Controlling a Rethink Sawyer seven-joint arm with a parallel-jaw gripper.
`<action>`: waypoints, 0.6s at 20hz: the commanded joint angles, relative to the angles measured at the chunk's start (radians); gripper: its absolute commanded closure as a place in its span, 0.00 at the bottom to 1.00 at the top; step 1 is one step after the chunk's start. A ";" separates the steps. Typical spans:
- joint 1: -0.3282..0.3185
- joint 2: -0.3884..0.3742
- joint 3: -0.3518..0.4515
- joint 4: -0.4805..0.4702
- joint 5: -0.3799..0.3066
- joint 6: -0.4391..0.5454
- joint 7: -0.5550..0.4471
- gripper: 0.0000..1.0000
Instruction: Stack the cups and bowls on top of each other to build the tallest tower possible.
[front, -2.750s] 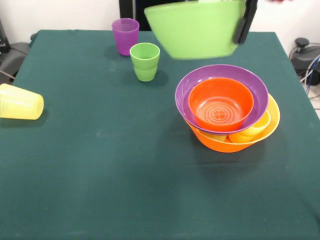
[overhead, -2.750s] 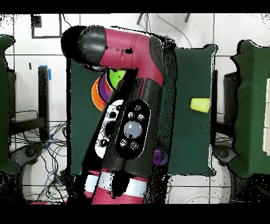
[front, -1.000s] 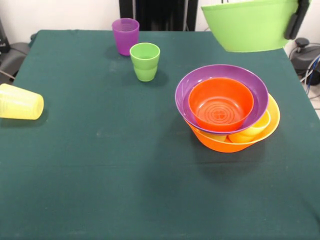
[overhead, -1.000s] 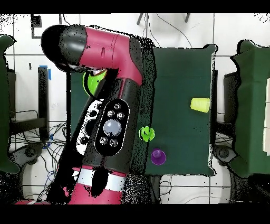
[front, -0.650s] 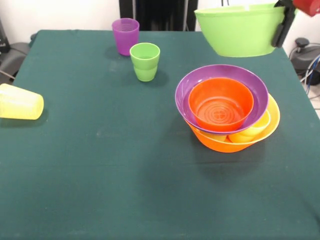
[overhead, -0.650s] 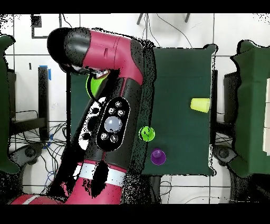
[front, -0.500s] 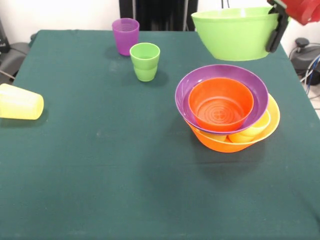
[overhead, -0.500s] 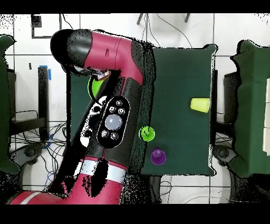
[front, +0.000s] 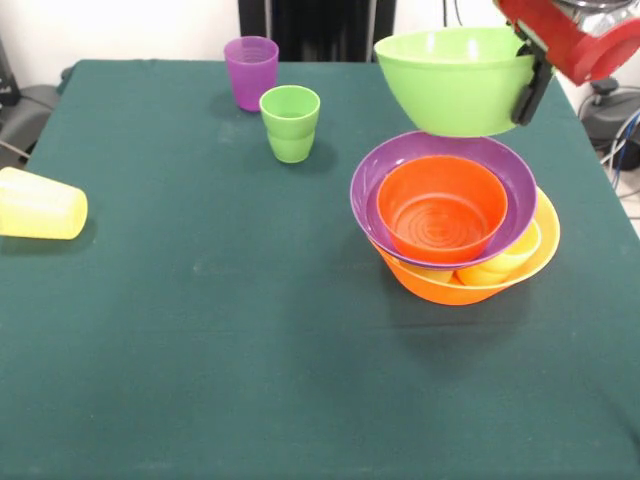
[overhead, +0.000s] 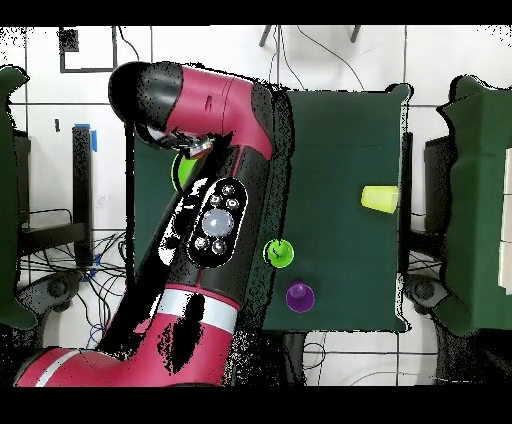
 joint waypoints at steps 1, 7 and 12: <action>-0.016 0.050 0.051 0.024 0.013 0.064 0.246 1.00; -0.034 0.067 0.035 -0.020 0.008 0.081 0.226 1.00; -0.042 0.100 0.026 -0.085 0.011 0.103 0.228 1.00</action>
